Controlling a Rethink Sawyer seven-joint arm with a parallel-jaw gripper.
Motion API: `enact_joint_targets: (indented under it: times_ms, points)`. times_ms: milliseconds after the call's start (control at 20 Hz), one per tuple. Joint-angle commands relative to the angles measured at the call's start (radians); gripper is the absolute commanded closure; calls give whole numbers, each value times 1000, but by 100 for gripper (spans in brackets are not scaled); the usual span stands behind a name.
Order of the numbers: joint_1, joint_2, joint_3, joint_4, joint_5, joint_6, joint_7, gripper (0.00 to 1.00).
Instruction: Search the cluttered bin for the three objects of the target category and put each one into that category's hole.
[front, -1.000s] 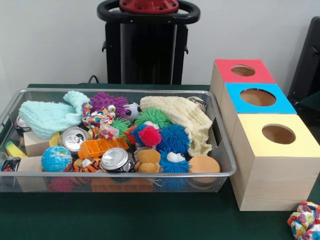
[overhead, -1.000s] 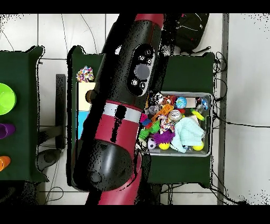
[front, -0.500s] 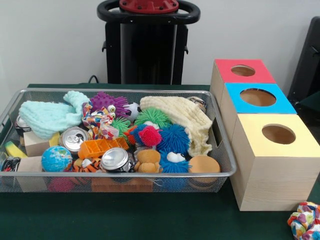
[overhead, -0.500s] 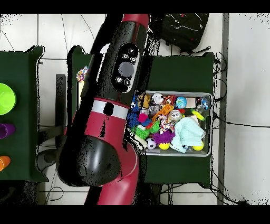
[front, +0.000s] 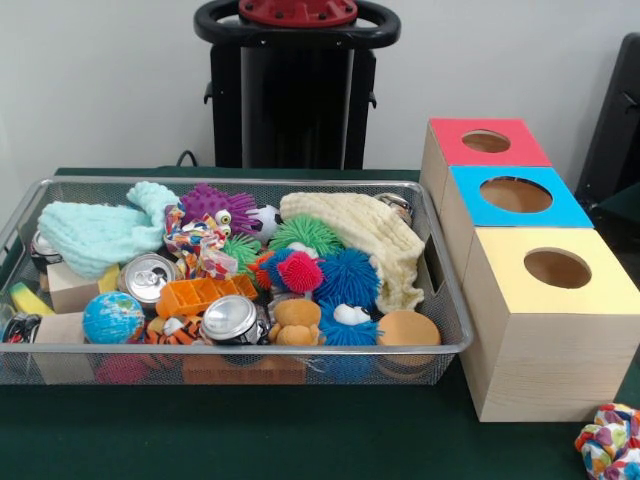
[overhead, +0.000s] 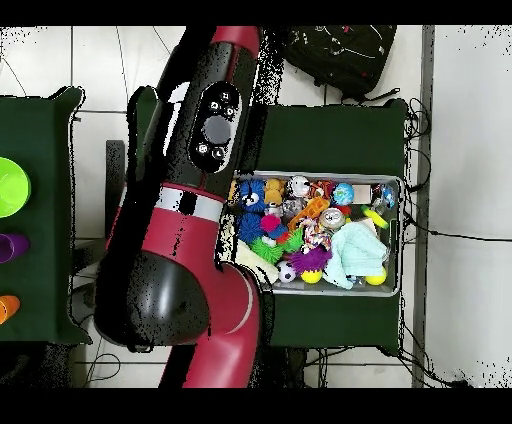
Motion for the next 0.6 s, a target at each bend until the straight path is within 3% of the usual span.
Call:
enact_joint_targets:
  times_ms: [50, 350, 600]
  points:
    - [-34, 40, -187, -20, 75, 85, 23, 0]
    - [-46, 49, -208, -27, 116, -21, -74, 0]
    - [-37, 71, -199, -19, 98, 67, 58, 0]
